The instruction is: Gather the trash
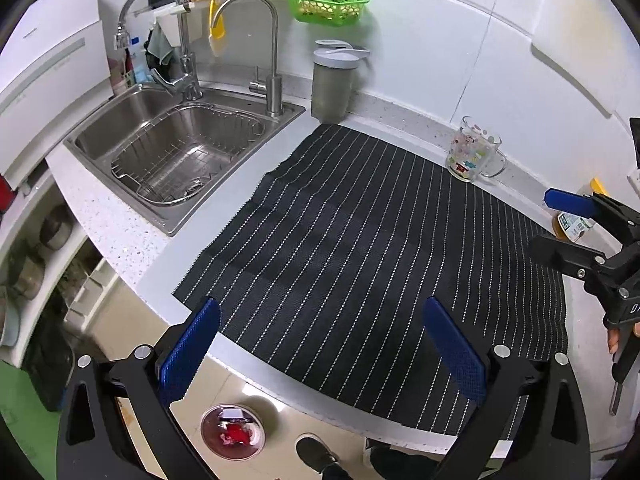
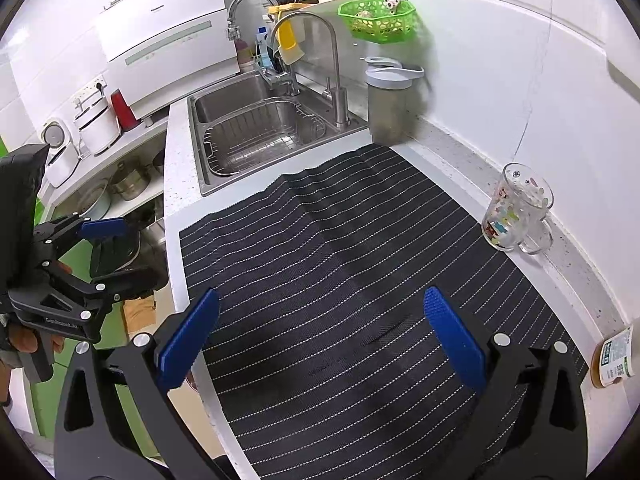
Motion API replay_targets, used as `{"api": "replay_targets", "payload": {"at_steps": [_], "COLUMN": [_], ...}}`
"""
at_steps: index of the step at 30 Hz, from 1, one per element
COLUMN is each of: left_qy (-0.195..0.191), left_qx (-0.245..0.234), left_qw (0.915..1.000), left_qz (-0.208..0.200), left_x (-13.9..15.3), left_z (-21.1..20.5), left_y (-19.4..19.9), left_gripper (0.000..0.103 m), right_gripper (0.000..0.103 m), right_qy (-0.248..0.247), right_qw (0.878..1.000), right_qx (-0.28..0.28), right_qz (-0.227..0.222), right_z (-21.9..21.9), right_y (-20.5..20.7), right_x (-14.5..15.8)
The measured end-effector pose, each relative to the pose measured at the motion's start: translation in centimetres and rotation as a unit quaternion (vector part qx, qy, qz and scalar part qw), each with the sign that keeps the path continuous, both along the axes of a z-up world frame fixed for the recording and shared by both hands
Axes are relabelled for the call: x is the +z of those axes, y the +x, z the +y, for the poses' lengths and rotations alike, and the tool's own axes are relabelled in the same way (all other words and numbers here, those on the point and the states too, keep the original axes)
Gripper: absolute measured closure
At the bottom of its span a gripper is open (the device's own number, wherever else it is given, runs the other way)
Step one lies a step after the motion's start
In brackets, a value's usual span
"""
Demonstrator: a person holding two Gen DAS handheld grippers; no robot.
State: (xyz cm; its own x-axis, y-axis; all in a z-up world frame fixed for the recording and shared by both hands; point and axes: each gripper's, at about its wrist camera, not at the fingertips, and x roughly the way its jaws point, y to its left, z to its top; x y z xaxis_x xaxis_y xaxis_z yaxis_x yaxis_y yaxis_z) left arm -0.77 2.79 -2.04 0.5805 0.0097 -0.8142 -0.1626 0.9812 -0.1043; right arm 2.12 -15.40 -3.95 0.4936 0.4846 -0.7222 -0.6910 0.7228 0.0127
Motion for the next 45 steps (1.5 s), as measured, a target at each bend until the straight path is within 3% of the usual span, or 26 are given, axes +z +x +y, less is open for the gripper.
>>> {"api": "replay_targets", "payload": {"at_steps": [16,26,33,45], "left_qy": [-0.018,0.059,0.023,0.015], "left_qx": [0.005,0.026,0.018,0.009], "left_qw": [0.9998,0.9979,0.9995,0.9998], "left_qz": [0.009,0.007,0.012,0.009], "left_x": [-0.1,0.1,0.0,0.1], "left_z": [0.1,-1.2,-0.5,-0.7], "left_y": [0.2,0.0,-0.1,-0.2], "left_gripper": [0.006,0.006,0.006,0.006], "right_gripper": [0.003,0.003,0.003,0.003], "right_qy": [-0.001,-0.003,-0.004,-0.007], "right_qw": [1.000,1.000,1.000,1.000], "right_qx": [0.000,0.001,0.003,0.009], "right_qz": [0.001,-0.001,-0.003,-0.005], "right_z": [0.1,-0.4,-0.5,-0.2], "right_y": [-0.1,-0.1,-0.2,-0.1], "right_x": [-0.2,-0.4,-0.2,0.0]}}
